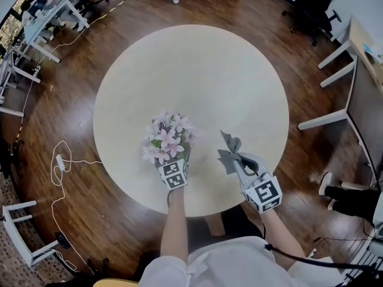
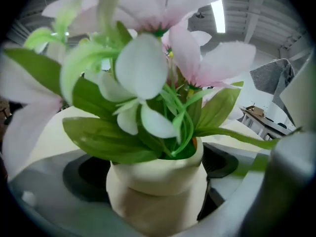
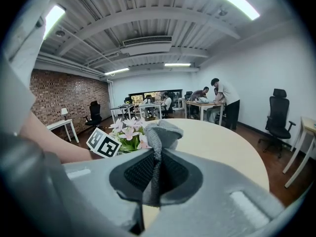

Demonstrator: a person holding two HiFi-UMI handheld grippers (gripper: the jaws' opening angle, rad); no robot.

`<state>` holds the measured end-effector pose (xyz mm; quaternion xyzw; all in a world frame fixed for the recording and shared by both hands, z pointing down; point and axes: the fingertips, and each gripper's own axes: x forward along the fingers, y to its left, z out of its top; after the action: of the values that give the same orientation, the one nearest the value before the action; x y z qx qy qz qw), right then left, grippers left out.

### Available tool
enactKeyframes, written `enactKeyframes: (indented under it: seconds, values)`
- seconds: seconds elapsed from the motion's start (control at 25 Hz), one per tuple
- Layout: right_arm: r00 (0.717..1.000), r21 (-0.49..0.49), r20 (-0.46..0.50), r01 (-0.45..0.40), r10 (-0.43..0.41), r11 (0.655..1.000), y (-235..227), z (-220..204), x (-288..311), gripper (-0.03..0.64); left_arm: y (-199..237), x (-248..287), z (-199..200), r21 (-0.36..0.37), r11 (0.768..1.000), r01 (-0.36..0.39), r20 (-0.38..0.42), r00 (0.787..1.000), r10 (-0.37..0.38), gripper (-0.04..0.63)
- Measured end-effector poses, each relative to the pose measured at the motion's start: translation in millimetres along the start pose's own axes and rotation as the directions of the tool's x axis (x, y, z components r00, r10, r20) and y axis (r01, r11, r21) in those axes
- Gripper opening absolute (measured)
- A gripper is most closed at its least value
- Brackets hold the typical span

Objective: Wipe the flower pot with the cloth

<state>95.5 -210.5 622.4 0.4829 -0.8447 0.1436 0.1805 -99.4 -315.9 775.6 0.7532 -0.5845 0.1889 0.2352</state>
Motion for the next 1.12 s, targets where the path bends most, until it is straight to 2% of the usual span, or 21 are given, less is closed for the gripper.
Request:
enactKeyframes:
  seconds: [0.16, 0.32, 0.4, 0.52, 0.64, 0.68, 0.76, 0.88, 0.96, 1.04, 1.12]
  values:
    - [1.0, -0.007, -0.009, 0.01, -0.01, 1.0, 0, -7, -5, 0.008, 7, 5, 1, 0.013, 1.0, -0.001, 0.008, 1.0, 0.001, 0.603]
    - [1.0, -0.008, -0.019, 0.01, -0.01, 1.0, 0, -9, -12, 0.008, 2, 4, 4, 0.019, 0.999, 0.041, -0.015, 0.999, -0.041, 0.598]
    - [1.0, -0.012, -0.017, 0.006, -0.006, 1.0, -1, -7, -14, 0.008, -3, 2, 9, -0.016, 0.997, 0.074, -0.013, 0.997, -0.074, 0.595]
    - [1.0, -0.015, -0.009, -0.001, 0.001, 1.0, -1, -2, -14, 0.008, -9, -4, 18, -0.108, 0.985, 0.136, 0.007, 0.991, -0.136, 0.592]
    - [1.0, -0.021, 0.0, -0.013, 0.013, 1.0, 2, 4, -11, 0.008, -17, -13, 28, -0.207, 0.952, 0.224, 0.052, 0.974, -0.218, 0.591]
    - [1.0, -0.024, 0.003, -0.018, 0.018, 1.0, 3, 6, -10, 0.008, -20, -16, 33, -0.251, 0.931, 0.265, 0.075, 0.964, -0.254, 0.591]
    - [1.0, -0.024, 0.012, -0.025, 0.025, 0.999, 4, 12, -7, 0.008, -27, -25, 46, -0.346, 0.866, 0.362, 0.14, 0.932, -0.334, 0.591]
    - [0.997, -0.003, 0.043, -0.062, 0.062, 0.998, 1, 26, -7, 0.009, -42, -45, 69, -0.437, 0.735, 0.519, 0.253, 0.855, -0.454, 0.591]
    - [0.987, 0.009, 0.086, -0.139, 0.138, 0.99, 5, 49, -8, 0.008, -55, -62, 83, -0.469, 0.64, 0.609, 0.308, 0.792, -0.528, 0.591]
    - [0.958, -0.015, 0.133, -0.254, 0.254, 0.967, 19, 80, -12, 0.008, -66, -82, 94, -0.502, 0.546, 0.671, 0.34, 0.734, -0.588, 0.59]
    - [0.913, -0.066, 0.171, -0.365, 0.371, 0.929, 40, 111, -15, 0.008, -74, -101, 103, -0.518, 0.476, 0.71, 0.354, 0.685, -0.636, 0.589]
